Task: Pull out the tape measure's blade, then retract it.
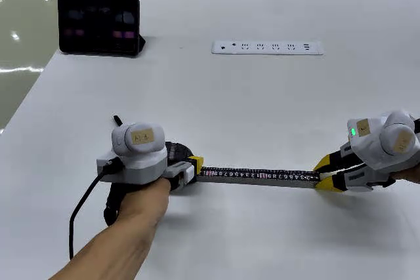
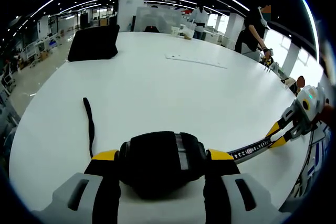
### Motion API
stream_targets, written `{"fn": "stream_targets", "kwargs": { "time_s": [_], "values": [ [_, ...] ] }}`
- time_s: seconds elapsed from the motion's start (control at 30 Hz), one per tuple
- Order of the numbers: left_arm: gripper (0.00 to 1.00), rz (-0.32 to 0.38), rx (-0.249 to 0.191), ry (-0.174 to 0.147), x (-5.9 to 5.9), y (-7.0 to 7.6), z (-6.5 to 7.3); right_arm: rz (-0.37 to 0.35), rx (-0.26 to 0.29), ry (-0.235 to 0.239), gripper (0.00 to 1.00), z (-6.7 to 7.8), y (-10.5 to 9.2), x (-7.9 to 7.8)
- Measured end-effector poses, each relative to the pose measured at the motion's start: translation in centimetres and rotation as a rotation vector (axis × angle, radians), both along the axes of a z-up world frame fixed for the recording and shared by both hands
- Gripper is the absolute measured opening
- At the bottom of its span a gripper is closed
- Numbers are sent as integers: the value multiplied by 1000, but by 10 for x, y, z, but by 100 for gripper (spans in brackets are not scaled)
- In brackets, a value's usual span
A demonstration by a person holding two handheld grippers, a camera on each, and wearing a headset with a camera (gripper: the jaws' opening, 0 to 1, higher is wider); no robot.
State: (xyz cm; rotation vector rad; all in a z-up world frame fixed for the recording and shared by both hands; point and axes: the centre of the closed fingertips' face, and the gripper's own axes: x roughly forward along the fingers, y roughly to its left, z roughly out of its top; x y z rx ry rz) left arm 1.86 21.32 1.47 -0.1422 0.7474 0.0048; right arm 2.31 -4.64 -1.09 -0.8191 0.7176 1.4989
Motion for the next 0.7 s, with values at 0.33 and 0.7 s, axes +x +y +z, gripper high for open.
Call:
{"fn": "stream_targets", "kwargs": {
  "time_s": [0.33, 0.7],
  "values": [
    [57, -8, 4, 7, 0, 2, 0, 3, -4, -2, 10, -1, 0, 1],
    [57, -9, -2, 6, 0, 2, 0, 2, -6, -3, 10, -2, 0, 4]
  ]
}}
